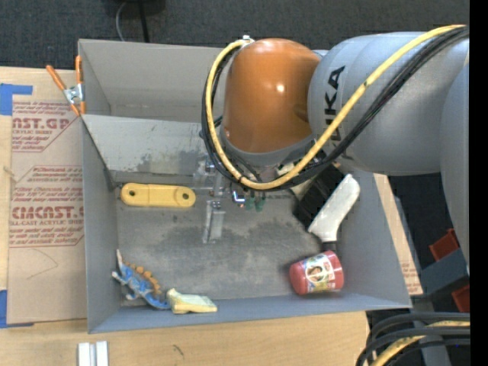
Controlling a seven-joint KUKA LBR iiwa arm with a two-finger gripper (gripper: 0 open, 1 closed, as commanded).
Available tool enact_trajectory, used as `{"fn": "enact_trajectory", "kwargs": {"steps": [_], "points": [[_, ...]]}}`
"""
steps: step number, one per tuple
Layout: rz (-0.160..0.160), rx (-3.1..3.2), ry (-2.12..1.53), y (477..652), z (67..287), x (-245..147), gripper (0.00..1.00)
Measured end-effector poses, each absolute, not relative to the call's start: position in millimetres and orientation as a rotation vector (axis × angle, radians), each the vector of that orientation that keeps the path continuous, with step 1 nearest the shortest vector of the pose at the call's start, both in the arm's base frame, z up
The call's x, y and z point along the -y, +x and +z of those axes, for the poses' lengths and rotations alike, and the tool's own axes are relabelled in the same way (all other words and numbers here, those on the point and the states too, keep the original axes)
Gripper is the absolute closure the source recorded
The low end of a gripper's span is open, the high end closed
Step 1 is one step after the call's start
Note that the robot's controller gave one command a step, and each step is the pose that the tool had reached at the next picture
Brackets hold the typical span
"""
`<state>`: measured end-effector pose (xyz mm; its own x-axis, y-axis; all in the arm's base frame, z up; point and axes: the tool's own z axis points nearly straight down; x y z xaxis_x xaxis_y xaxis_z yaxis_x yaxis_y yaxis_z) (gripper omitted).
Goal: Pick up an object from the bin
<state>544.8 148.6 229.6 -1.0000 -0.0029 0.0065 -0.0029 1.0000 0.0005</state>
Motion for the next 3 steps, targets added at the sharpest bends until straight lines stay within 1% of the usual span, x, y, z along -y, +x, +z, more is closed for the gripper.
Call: {"fn": "enact_trajectory", "kwargs": {"steps": [1, 2, 3], "points": [[-0.003, 3.143, 0.001, 546.5, 234.4, -147.6, 0.0], [-0.005, 3.149, -0.018, 565.8, 170.1, -162.8, 0.0], [0.0, 3.131, -0.211, 587.2, 149.3, -177.7, 0.0]]}}
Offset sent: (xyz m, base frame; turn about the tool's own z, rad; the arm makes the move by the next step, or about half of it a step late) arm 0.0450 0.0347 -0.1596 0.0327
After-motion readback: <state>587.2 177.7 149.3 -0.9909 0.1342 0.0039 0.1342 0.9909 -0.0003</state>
